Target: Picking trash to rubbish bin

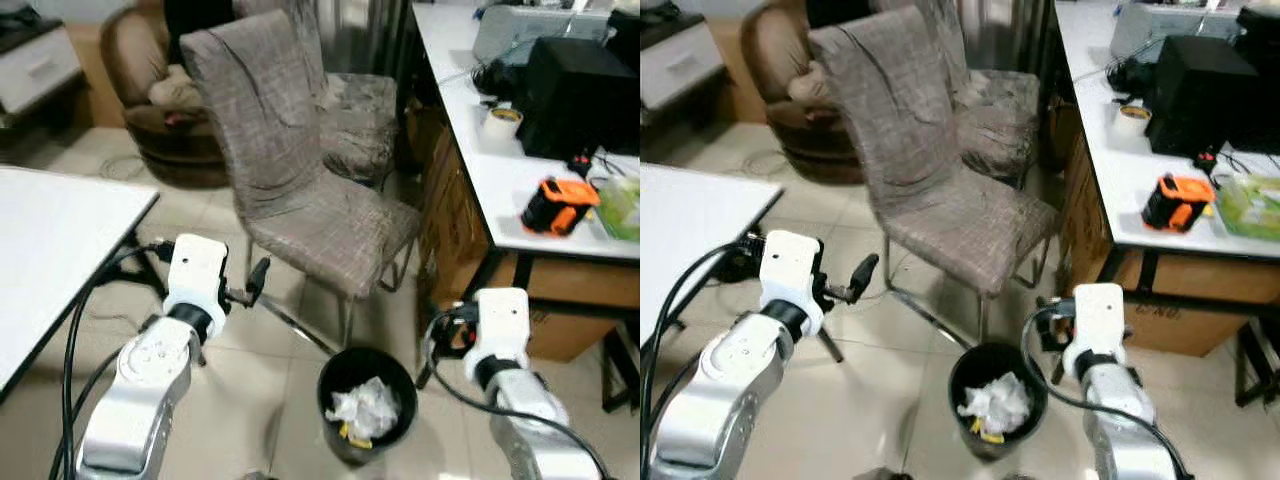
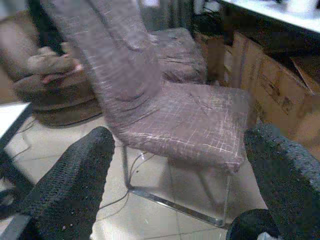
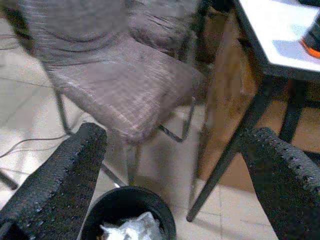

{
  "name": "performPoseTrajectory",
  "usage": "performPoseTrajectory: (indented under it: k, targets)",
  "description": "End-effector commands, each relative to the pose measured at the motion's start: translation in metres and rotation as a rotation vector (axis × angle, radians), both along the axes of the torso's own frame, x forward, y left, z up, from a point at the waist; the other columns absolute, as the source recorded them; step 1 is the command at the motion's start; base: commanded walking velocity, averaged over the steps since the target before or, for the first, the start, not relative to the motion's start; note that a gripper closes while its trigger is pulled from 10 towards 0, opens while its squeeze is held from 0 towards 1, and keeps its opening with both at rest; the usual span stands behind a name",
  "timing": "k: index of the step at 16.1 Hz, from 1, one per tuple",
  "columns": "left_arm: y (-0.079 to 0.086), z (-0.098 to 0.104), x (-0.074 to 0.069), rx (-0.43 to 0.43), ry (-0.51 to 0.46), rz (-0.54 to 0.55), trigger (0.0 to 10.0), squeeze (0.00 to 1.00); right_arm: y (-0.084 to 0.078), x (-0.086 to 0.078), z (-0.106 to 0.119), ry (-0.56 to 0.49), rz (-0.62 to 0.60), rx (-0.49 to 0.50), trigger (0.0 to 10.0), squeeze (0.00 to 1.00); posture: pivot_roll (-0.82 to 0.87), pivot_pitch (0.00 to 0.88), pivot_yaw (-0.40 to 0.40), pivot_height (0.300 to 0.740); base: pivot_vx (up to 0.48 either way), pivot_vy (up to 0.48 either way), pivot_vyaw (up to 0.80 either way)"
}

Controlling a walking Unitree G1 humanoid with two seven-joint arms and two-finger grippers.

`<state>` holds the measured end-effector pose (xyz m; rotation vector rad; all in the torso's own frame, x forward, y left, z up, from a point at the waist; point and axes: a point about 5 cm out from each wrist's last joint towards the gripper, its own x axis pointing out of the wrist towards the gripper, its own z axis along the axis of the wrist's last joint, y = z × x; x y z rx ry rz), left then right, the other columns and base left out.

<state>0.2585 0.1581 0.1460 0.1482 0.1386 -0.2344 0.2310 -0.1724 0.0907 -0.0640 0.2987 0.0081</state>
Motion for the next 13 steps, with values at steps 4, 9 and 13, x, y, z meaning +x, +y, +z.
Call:
performPoseTrajectory:
  k: [4,9,13]
  targets:
    - [0.005,-0.004,-0.004,0.012,0.029,0.03,10.0,0.0,0.013,0.012,0.011,-0.025,0.071,-0.004,10.0,0.0,-0.05,0.0,0.015,0.74,-0.305,0.0,0.0]
    - [0.008,-0.003,-0.005,0.018,0.017,0.051,10.0,0.0,0.021,0.023,0.019,-0.044,0.115,-0.024,10.0,0.0,-0.03,0.0,-0.005,0.74,-0.305,0.0,0.0]
    - [0.016,0.0,-0.004,0.014,-0.028,0.115,10.0,0.0,0.022,0.025,0.017,-0.044,0.106,-0.026,10.0,0.0,-0.03,0.0,-0.015,0.74,-0.223,0.0,0.0]
